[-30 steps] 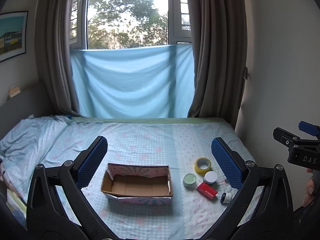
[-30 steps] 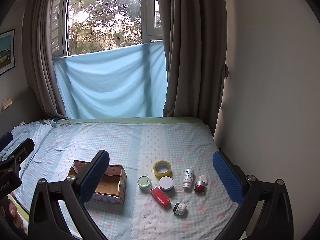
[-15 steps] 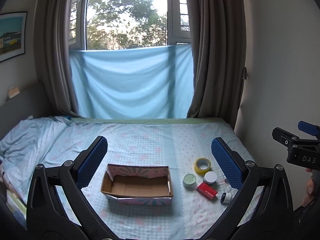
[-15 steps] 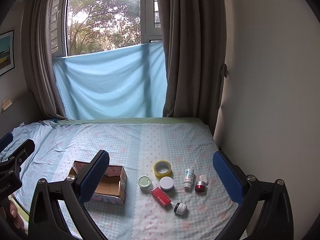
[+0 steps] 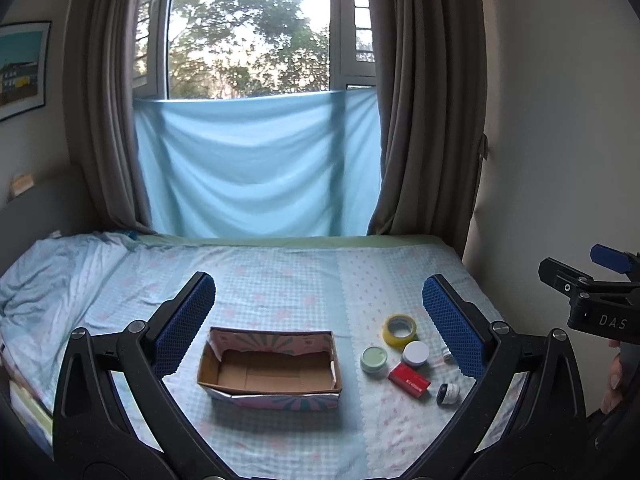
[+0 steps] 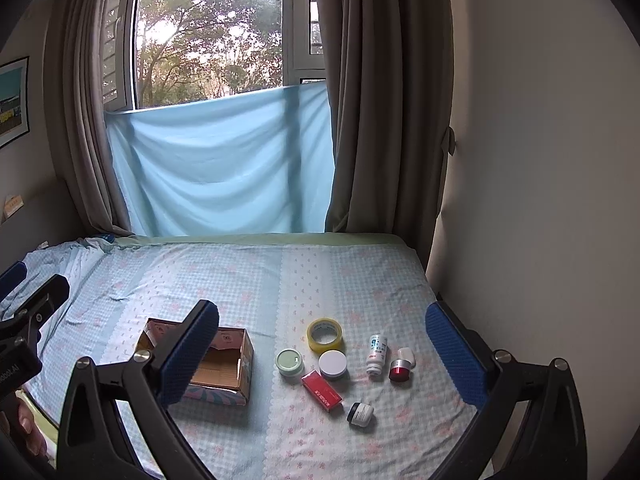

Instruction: Organize rigid objects

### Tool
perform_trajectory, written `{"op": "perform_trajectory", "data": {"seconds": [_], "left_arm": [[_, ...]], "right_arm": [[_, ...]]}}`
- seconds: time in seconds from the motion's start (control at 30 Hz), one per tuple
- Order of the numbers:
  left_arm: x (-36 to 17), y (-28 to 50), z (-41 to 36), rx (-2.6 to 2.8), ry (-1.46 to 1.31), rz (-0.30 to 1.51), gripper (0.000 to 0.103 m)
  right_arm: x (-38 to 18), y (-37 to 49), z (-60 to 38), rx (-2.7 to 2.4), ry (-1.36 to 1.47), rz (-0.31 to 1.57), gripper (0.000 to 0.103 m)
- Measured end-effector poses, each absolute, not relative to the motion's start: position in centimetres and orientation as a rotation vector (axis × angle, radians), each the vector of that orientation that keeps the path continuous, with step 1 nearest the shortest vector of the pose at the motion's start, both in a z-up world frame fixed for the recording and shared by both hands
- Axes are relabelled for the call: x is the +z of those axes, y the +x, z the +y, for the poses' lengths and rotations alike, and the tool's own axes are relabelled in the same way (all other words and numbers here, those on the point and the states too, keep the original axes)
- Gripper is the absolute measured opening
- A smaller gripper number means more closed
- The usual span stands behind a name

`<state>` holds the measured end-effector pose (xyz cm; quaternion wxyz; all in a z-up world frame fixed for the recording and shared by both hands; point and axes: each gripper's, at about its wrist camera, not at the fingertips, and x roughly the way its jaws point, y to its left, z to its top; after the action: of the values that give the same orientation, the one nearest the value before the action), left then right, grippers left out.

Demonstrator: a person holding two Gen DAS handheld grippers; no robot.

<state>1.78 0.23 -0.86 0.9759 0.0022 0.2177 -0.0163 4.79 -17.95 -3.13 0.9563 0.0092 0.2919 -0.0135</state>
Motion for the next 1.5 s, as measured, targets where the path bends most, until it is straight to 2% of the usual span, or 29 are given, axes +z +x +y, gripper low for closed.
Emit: {"op": "perform_trajectory", "data": {"seconds": [0.3, 0.57, 1.03, 1.3, 1.37, 1.5], "left_arm": [[-1.9, 3.4, -2.1, -0.048, -0.005, 0.489, 0.103], [-7.4, 8.4, -6.8, -0.080, -0.053, 0.683, 0.103], [-24.3, 21.8, -12.0, -0.063, -0.113, 1.025, 0.103], [-35.0, 28.9, -13.1, -0.006, -0.093, 1.177, 0.103], [-37.7, 30.0, -13.2, 0.006, -0.101, 1.215, 0.103], [-42.4, 31.7, -13.4, 0.030, -0.116, 1.275, 0.102]], "right_arm": [[-3.7, 4.8, -19.8, -0.026, 0.042, 0.624, 0.103], [-7.2, 6.8, -24.2, -0.033, 0.046, 0.714, 0.103], [-19.0, 18.0, -30.8, -0.068, 0.097, 0.937, 0.103], [-28.7, 27.0, -33.6, -0.062, 0.150, 1.094, 0.103], [-31.4, 29.2, -34.0, -0.069, 0.166, 1.145, 0.098], [-36.7, 33.0, -34.9, -0.072, 0.212, 1.238, 0.097]]}}
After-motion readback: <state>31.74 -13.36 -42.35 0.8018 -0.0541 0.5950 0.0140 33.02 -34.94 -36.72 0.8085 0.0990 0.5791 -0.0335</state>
